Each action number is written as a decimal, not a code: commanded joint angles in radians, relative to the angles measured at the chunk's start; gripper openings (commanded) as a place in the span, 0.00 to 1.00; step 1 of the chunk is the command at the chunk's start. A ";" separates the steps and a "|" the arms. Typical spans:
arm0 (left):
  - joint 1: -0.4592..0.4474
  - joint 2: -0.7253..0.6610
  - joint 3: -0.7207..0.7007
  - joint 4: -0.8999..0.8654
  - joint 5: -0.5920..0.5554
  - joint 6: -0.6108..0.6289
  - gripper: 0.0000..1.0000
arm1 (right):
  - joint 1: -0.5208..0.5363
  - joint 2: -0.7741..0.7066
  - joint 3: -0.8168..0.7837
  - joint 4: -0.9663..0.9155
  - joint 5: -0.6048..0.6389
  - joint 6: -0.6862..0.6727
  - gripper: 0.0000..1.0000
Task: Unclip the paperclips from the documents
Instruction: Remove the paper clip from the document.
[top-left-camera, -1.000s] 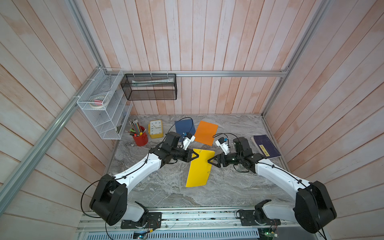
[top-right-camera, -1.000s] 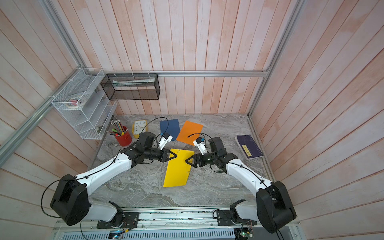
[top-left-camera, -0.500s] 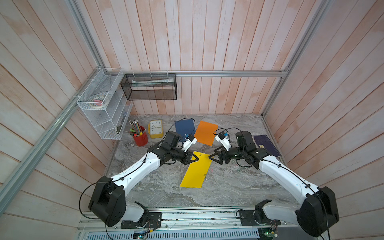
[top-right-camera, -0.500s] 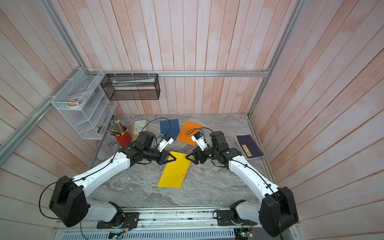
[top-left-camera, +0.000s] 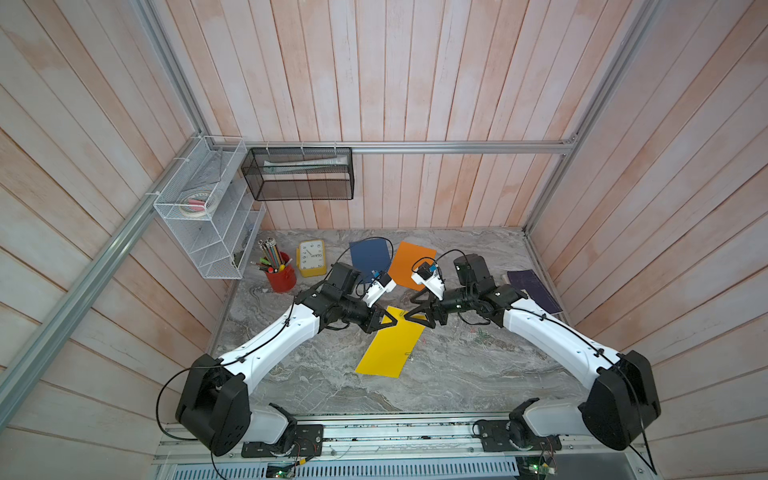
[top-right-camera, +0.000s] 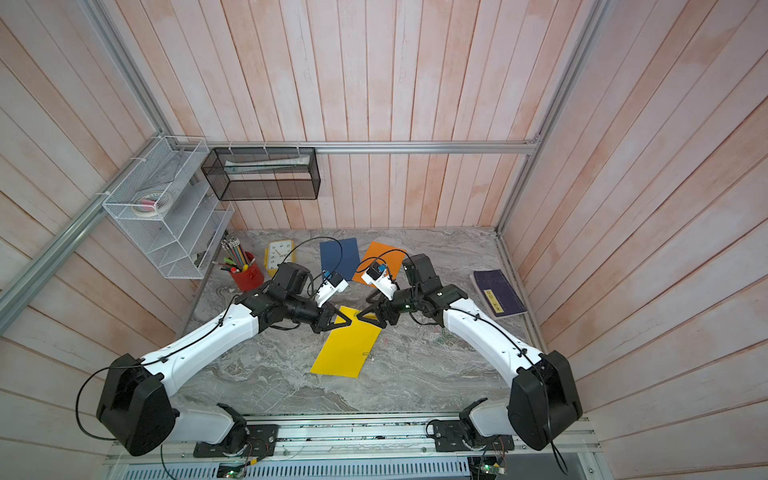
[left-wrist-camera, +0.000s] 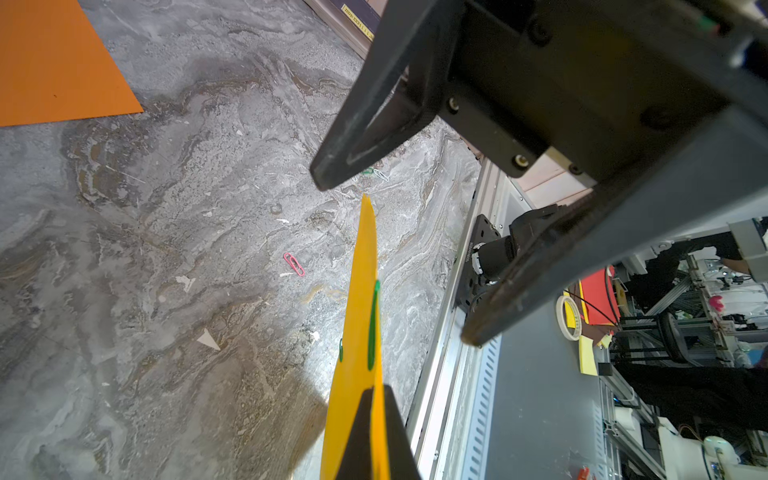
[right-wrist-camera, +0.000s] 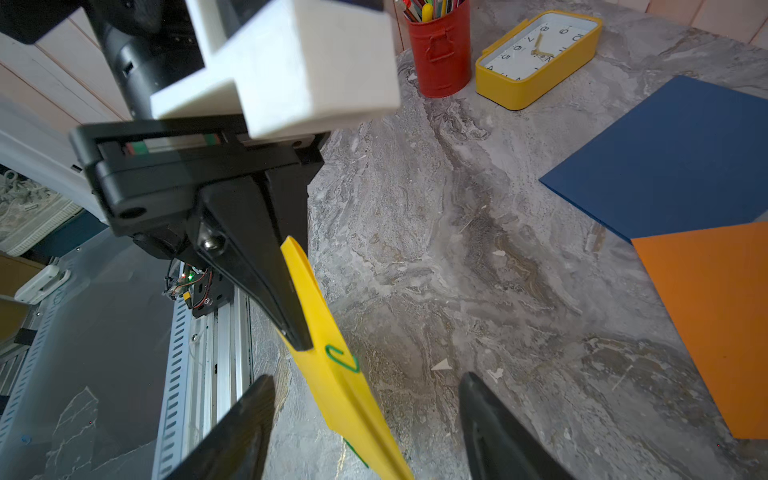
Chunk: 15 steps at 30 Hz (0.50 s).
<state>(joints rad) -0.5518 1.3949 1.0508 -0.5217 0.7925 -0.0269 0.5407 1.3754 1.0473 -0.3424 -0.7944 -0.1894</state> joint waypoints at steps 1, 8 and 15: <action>0.000 -0.026 0.021 -0.024 0.032 0.041 0.00 | 0.004 0.013 0.034 -0.021 -0.060 -0.047 0.71; 0.000 -0.023 0.024 -0.036 0.063 0.064 0.00 | 0.005 0.028 0.037 -0.010 -0.122 -0.069 0.67; 0.001 -0.021 0.028 -0.050 0.071 0.080 0.00 | 0.006 0.062 0.058 -0.007 -0.161 -0.082 0.63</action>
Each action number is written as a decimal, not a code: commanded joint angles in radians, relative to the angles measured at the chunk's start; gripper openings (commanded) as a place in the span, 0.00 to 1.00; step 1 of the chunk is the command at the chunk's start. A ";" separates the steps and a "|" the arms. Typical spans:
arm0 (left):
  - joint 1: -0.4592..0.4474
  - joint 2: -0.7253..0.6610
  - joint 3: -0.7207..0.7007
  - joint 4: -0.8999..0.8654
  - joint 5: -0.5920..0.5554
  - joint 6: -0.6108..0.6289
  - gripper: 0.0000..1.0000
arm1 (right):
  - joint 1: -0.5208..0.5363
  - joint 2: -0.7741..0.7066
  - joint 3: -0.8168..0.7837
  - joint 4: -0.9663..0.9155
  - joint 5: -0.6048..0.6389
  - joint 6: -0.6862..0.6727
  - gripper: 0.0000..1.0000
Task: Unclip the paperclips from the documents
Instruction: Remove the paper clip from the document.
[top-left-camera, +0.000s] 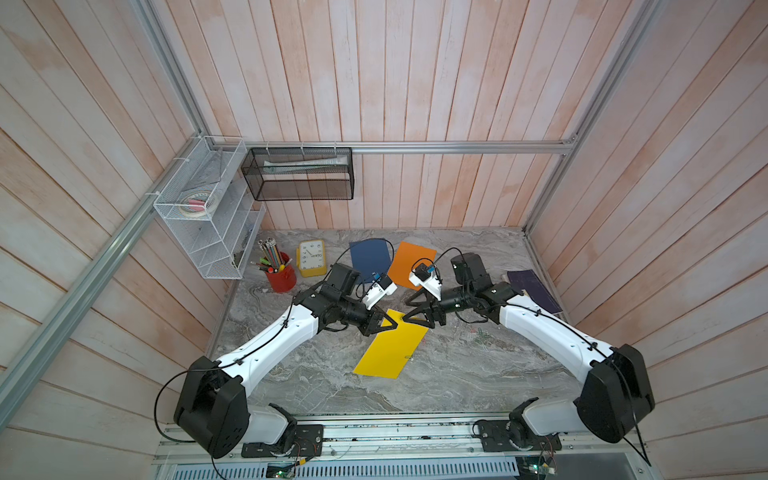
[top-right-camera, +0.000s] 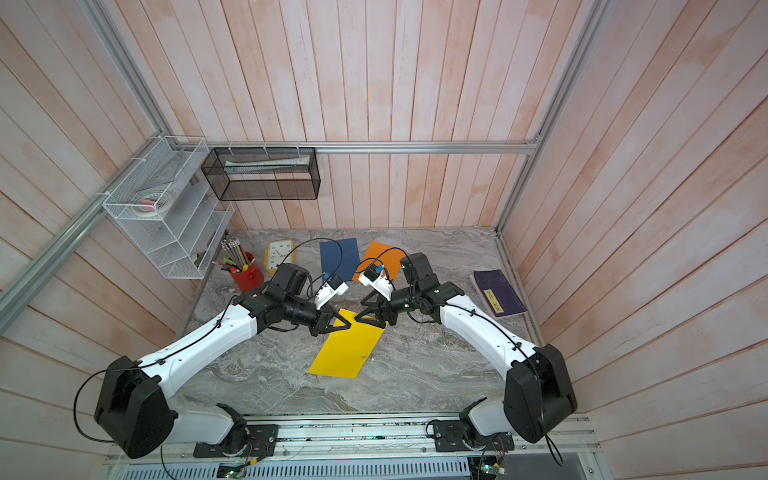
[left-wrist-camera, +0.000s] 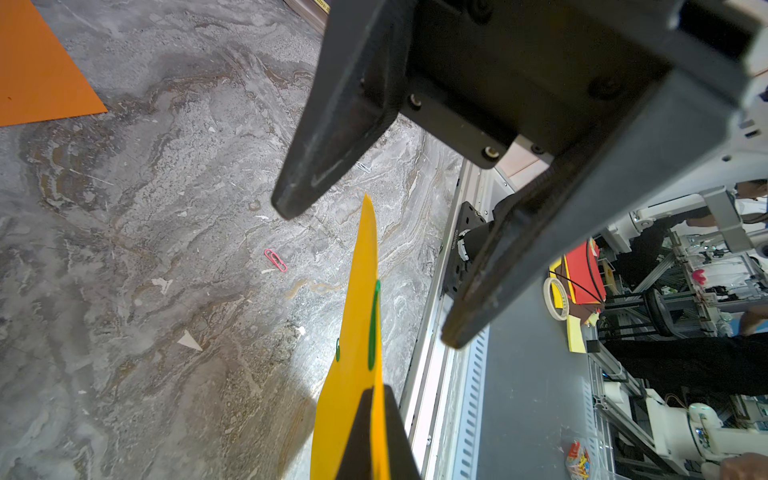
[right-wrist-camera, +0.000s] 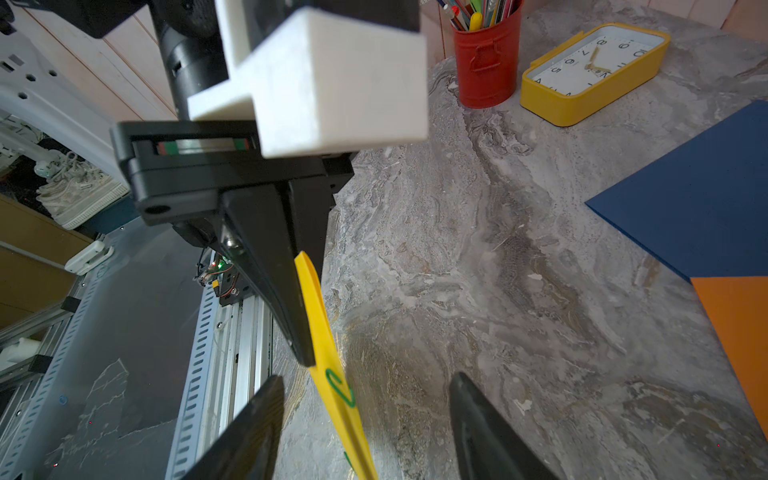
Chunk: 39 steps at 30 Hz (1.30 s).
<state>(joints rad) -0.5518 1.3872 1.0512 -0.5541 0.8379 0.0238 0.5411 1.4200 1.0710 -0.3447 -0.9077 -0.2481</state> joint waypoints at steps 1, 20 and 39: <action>0.000 -0.013 0.027 -0.019 0.026 0.031 0.00 | 0.008 0.021 0.038 -0.006 -0.058 -0.024 0.62; 0.002 -0.013 0.027 -0.031 0.052 0.052 0.00 | 0.016 0.050 0.020 -0.032 -0.123 -0.049 0.30; 0.002 -0.004 0.037 -0.041 0.054 0.064 0.00 | 0.015 0.025 -0.028 -0.038 -0.157 -0.039 0.16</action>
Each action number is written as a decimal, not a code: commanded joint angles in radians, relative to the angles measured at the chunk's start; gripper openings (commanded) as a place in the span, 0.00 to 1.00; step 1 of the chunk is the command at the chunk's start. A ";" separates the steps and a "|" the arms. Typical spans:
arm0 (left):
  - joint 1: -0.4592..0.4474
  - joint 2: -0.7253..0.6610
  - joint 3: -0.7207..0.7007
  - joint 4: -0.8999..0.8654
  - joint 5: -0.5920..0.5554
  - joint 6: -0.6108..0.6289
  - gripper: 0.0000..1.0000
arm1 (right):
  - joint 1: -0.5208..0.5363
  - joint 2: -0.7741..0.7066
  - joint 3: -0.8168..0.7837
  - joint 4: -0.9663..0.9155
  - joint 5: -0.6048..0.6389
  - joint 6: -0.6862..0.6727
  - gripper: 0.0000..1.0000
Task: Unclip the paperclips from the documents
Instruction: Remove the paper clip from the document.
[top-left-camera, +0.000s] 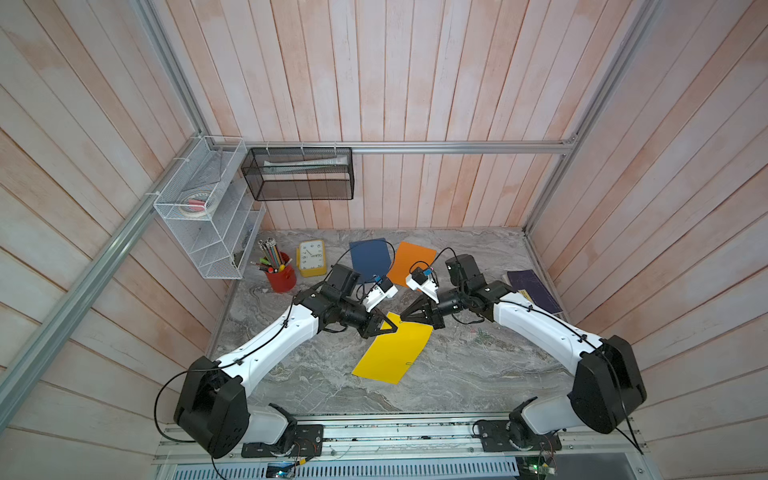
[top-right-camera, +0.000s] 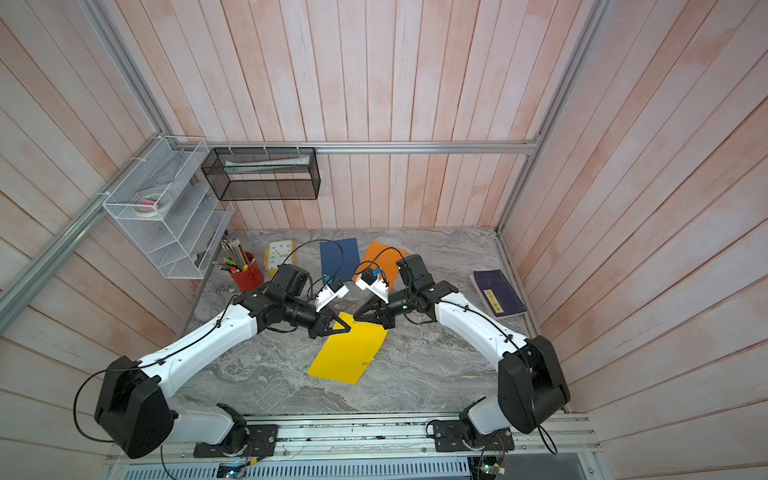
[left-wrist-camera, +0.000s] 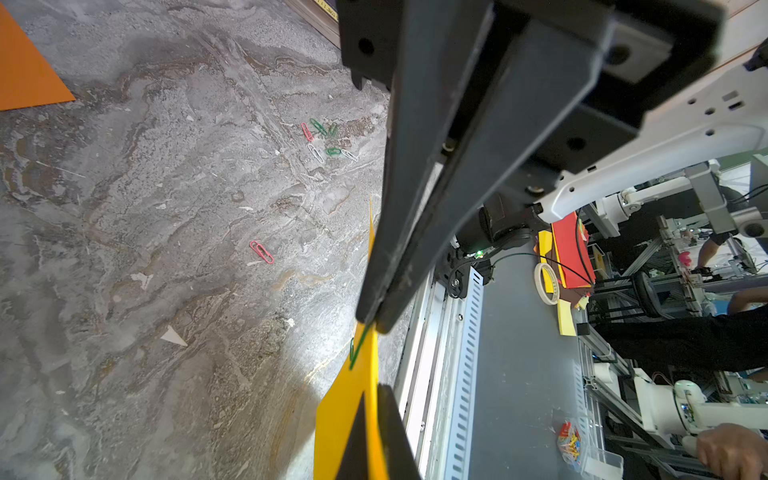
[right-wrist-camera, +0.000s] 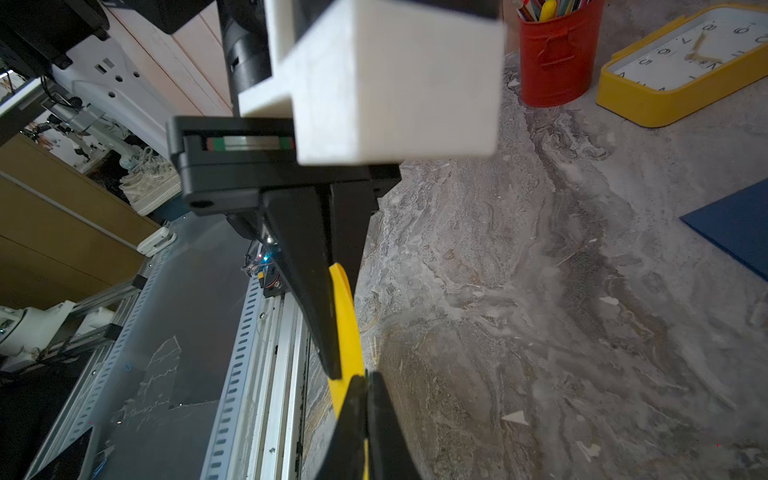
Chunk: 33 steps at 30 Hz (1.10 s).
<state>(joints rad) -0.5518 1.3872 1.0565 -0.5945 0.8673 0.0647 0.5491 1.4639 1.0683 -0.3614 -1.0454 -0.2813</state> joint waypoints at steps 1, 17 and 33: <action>0.003 -0.005 0.034 -0.002 0.025 0.025 0.00 | 0.007 -0.020 -0.027 -0.021 -0.019 -0.006 0.19; 0.002 0.000 0.040 -0.025 0.042 0.040 0.00 | 0.006 -0.015 -0.019 -0.001 0.002 0.013 0.10; 0.001 0.013 0.036 -0.036 0.026 0.044 0.00 | -0.036 -0.066 -0.044 0.032 0.036 0.045 0.02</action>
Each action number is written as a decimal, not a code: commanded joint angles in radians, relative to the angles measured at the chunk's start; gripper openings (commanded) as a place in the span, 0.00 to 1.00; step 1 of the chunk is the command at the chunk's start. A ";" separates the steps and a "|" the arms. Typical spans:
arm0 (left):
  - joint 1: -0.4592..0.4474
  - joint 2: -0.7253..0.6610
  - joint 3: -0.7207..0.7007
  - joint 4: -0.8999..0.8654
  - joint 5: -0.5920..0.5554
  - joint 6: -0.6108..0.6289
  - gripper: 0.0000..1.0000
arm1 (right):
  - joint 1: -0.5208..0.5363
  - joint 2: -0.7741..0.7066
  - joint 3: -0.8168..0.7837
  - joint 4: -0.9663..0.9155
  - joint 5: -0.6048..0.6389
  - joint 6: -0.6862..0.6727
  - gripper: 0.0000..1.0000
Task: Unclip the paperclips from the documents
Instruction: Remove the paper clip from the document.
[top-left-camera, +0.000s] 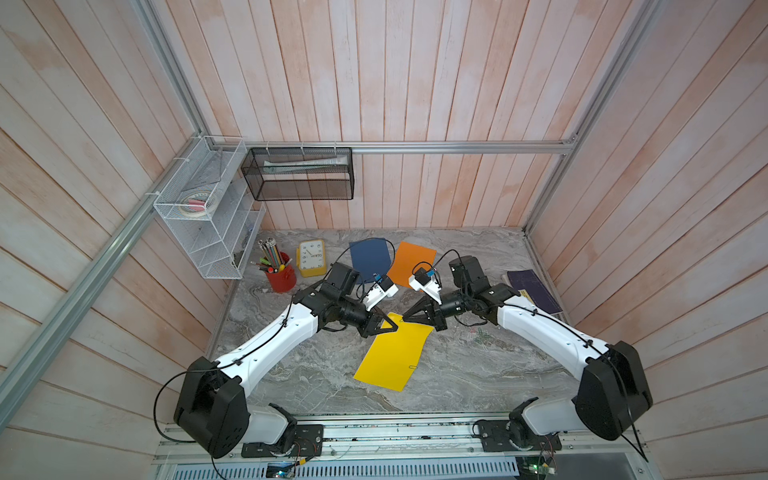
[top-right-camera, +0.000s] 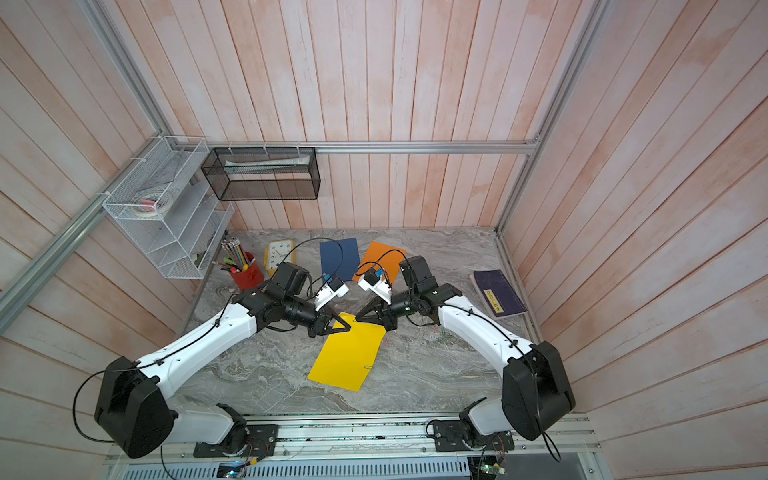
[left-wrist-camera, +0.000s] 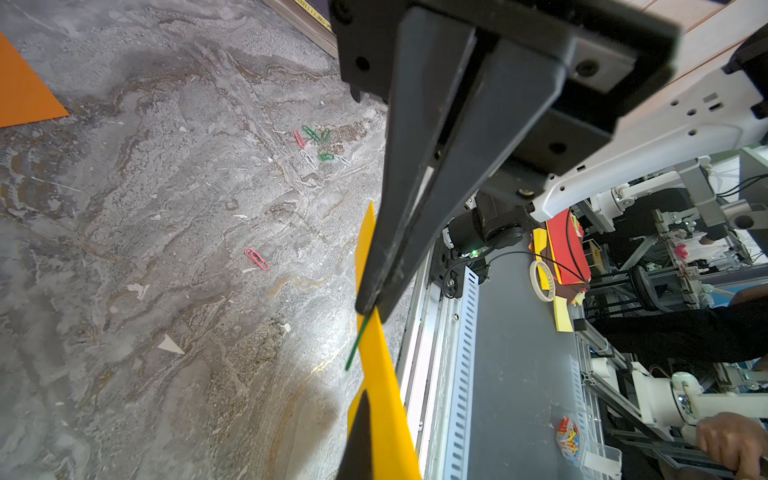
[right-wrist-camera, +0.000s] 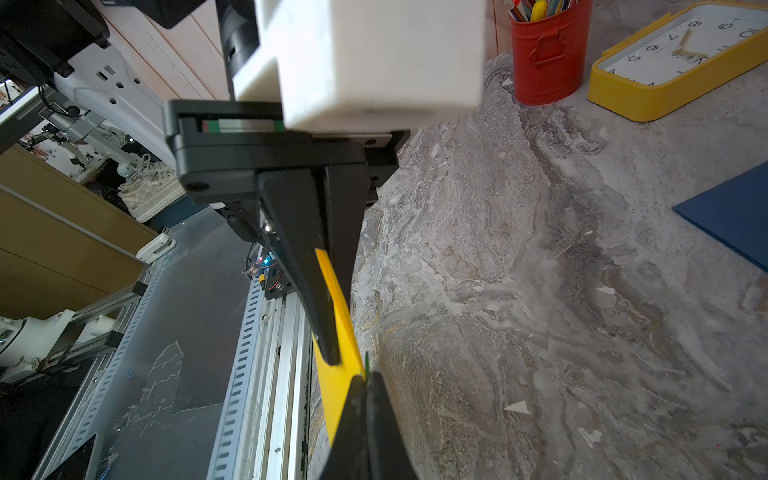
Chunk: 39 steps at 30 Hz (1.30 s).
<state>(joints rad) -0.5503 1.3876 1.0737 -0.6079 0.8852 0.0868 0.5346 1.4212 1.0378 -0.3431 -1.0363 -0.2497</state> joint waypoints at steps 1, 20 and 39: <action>0.000 0.014 0.019 -0.022 0.008 0.021 0.00 | -0.022 -0.026 -0.015 0.013 0.027 0.015 0.02; -0.001 0.037 0.028 -0.034 -0.011 0.033 0.00 | -0.051 -0.048 -0.033 0.018 0.047 0.023 0.03; -0.001 0.041 0.034 -0.041 -0.004 0.039 0.00 | -0.062 -0.061 -0.046 0.019 0.054 0.026 0.06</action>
<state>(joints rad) -0.5575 1.4208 1.0901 -0.5869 0.8822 0.1062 0.5091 1.3846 1.0050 -0.3279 -1.0225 -0.2317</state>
